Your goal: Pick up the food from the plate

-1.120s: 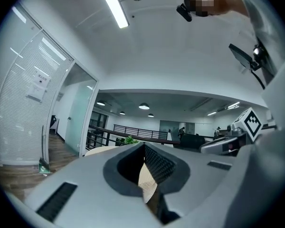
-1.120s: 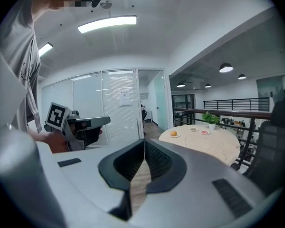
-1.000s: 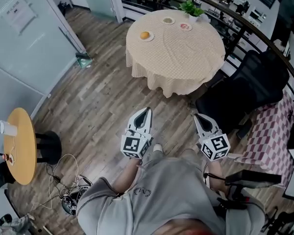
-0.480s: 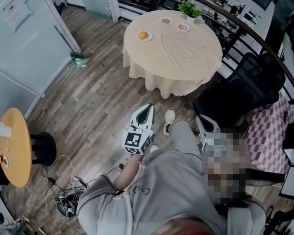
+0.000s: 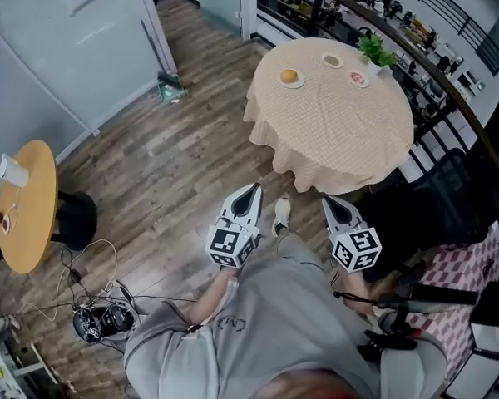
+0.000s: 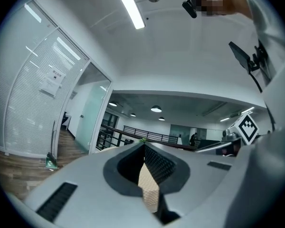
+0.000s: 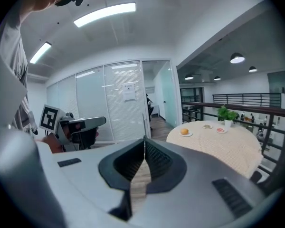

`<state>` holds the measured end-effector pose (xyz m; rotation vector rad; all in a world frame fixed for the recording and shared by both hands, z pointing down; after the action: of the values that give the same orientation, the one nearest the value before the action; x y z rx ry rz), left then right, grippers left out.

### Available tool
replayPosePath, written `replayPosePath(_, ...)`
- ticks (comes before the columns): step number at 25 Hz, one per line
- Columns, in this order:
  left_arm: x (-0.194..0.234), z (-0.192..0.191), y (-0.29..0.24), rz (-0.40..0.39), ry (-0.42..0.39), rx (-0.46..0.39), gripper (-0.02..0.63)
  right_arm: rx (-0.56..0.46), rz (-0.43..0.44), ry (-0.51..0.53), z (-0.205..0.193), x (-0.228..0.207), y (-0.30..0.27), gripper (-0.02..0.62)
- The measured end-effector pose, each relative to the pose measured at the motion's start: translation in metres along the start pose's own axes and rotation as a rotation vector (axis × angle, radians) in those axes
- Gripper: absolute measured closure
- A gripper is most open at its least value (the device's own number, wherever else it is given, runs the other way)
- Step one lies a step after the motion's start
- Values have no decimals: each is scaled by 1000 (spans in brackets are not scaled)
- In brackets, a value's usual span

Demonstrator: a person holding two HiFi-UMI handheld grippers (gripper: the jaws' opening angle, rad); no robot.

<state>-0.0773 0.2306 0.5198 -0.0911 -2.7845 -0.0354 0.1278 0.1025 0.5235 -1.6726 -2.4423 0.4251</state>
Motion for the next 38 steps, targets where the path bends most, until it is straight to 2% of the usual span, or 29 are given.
replayPosePath(3,14,4,-19,49,-10,-10,597,7,68,16,3,-18,-41,580)
replayPosePath(5,24,2,-33,53,-16,-8,597,1,96,20,4,-31,-68,580)
replayPosePath(12,61,7,-96,85,-29,54,597,-10,172,-1,27,-77,-152,580)
replayPosePath(16,74,15,-148,104,-29,74,597,-2,195,-13,38,-120,-192,580)
replayPosePath(21,84,37,-205,133,-44,59,597,11,218,-19,56,-165,-236,580)
replayPosePath(28,122,48,-286,196,-26,79,597,-59,241,13,97,-225,-309,580)
replayPosePath(30,130,56,-310,186,-33,71,597,-84,246,25,112,-236,-325,580)
replayPosePath(34,137,82,-356,122,-98,28,597,-117,247,50,133,-248,-345,580)
replayPosePath(38,140,103,-383,47,-124,-3,596,-151,209,32,150,-249,-347,580)
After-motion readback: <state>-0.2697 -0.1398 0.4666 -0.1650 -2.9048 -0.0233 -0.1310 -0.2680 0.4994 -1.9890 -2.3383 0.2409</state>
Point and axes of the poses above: the fingertips, and each gripper's own axes: y backward along the fingers, x to its left, z out of its top, the point moved 6 cm from there along y, backward along the fingers, and after that the axes turned 6 degrees about y, right-handed, at the moved point
